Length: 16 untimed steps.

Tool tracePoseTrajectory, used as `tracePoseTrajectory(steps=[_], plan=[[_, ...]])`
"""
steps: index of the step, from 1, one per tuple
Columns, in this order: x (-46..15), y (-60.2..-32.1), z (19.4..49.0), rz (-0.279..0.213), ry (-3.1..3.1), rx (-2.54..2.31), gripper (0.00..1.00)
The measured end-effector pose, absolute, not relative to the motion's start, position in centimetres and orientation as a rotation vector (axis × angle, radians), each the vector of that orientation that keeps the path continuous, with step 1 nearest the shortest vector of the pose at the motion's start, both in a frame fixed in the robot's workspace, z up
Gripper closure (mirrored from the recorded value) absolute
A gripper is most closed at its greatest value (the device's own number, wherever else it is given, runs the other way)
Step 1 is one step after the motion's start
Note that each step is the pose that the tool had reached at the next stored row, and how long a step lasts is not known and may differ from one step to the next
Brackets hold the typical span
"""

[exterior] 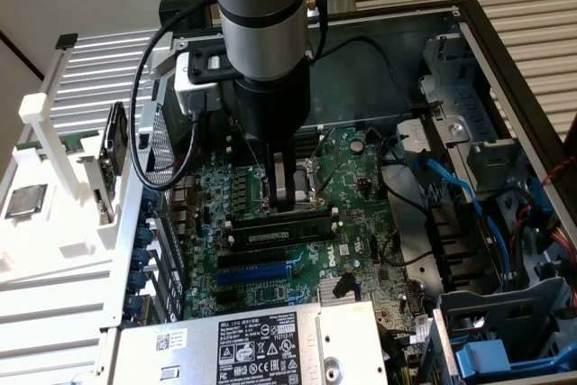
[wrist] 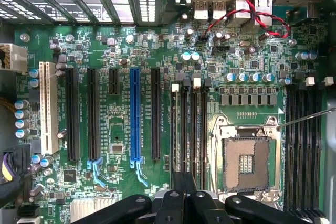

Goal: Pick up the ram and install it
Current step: 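Press down the ram until it locks into place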

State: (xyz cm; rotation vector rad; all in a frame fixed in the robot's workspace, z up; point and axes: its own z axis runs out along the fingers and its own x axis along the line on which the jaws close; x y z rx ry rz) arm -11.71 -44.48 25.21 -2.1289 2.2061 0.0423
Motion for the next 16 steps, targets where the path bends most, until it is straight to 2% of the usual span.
tracePoseTrajectory(steps=[16], plan=[[-11.71, -44.48, 25.2, 0.027, 2.461, -1.823, 0.9]])
